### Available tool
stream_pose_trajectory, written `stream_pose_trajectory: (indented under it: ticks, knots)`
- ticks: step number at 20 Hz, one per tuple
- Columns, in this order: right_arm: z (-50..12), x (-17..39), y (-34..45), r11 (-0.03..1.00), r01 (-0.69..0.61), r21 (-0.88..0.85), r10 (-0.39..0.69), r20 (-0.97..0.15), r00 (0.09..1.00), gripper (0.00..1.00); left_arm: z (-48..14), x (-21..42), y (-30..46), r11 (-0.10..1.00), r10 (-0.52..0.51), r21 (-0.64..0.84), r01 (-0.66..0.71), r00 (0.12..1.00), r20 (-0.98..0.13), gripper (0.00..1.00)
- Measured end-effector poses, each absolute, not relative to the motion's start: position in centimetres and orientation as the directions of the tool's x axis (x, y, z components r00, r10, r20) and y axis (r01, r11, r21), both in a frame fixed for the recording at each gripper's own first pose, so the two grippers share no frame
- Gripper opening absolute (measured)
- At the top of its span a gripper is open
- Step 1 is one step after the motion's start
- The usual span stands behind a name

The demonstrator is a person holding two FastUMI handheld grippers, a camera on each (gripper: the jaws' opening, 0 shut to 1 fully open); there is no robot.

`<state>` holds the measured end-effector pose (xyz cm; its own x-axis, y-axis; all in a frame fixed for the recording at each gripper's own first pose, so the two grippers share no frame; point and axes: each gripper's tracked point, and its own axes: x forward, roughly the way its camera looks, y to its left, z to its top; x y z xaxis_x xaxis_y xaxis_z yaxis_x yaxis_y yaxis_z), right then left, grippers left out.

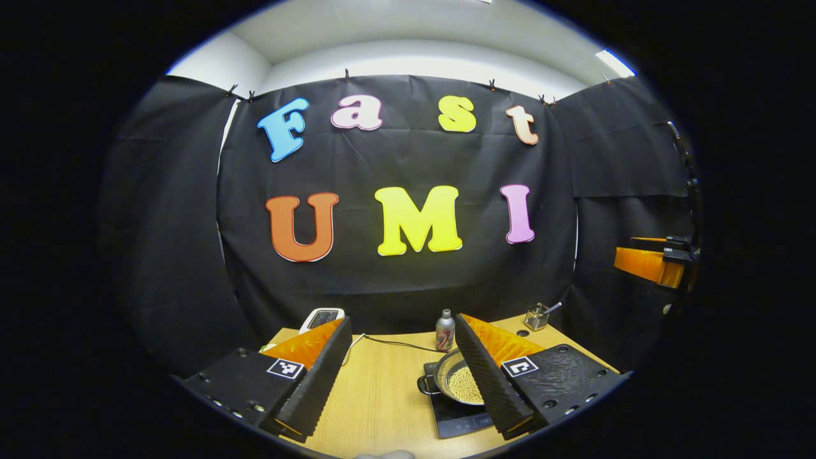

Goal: First push the handle of the pot to place it horizontally, then grasp the pot with both hands and set it on the induction cooktop.

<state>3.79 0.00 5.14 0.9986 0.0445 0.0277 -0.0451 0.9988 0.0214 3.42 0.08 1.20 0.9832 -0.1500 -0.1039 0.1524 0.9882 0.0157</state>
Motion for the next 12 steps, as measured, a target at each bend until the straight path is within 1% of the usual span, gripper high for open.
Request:
stream_pose_trajectory:
  ticks: [3, 5, 8, 12]
  knots:
    - [7.3, 2.0, 0.0, 0.996, -0.048, 0.068, 0.042, 0.094, 0.995, 1.00, 2.8, 2.3, 0.5, 0.989, -0.145, 0.000, 0.146, 0.987, -0.071, 0.96]
    - [7.5, 1.1, -0.1, 0.996, -0.045, 0.080, 0.035, 0.116, 0.993, 1.00, 3.2, 1.6, 0.7, 0.990, -0.138, -0.014, 0.137, 0.988, -0.063, 0.97]
    - [6.8, 0.3, 0.4, 0.994, -0.054, 0.091, 0.045, 0.100, 0.994, 1.00, 3.6, 0.9, 0.8, 0.991, -0.135, -0.018, 0.135, 0.989, -0.051, 0.96]
    - [6.1, 0.5, 1.3, 0.993, -0.076, 0.090, 0.070, 0.069, 0.995, 1.00, 3.3, 0.3, 1.0, 0.992, -0.124, -0.021, 0.123, 0.990, -0.064, 0.96]
